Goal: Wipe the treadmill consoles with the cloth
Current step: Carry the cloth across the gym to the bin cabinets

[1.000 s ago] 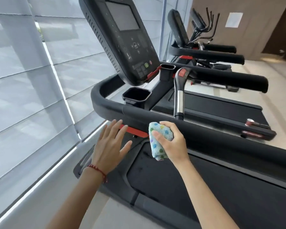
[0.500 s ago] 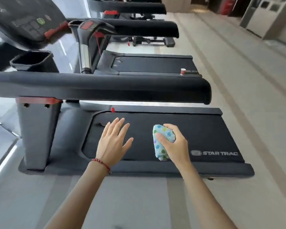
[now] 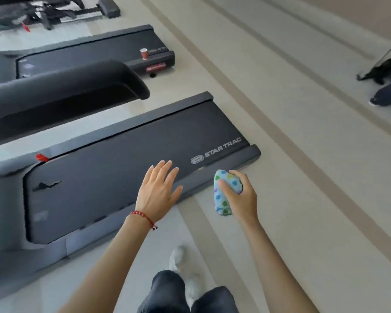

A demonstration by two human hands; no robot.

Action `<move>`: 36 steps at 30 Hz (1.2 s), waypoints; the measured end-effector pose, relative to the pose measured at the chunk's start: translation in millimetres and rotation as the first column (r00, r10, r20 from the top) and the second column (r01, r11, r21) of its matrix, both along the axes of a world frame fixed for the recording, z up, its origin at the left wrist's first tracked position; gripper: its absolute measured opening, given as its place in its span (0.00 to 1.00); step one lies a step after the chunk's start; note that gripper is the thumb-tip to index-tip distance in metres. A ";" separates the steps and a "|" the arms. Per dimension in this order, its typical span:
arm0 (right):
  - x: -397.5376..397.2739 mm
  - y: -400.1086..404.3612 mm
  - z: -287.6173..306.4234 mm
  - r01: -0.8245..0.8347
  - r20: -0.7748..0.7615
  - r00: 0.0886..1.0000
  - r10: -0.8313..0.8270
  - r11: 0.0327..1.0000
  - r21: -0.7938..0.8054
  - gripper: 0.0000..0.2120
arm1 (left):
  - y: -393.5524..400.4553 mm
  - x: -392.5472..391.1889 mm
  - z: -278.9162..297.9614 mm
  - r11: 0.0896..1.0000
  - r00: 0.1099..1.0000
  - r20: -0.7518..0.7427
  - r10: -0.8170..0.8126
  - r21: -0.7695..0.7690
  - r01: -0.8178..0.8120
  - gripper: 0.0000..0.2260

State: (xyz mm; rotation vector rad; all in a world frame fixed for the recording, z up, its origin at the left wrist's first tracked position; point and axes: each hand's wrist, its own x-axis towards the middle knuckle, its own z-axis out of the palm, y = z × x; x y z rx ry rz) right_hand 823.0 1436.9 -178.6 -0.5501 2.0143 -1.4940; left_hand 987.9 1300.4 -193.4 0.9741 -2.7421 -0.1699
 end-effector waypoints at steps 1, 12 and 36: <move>-7.9 5.7 -3.5 0.042 -0.005 0.999 -0.041 0.999 0.015 0.14 | -1.5 -13.7 -2.7 0.999 0.999 0.005 -0.043 0.007 0.043 0.24; -68.5 33.9 -31.4 0.473 0.102 0.874 -0.475 0.880 0.043 0.13 | -33.1 -138.3 -34.5 0.897 0.894 0.076 -0.441 0.040 0.440 0.24; -400.3 93.1 -42.6 0.643 0.048 0.763 -0.644 0.765 0.034 0.14 | 11.1 -525.9 -39.7 0.757 0.757 0.040 -0.652 0.098 0.647 0.23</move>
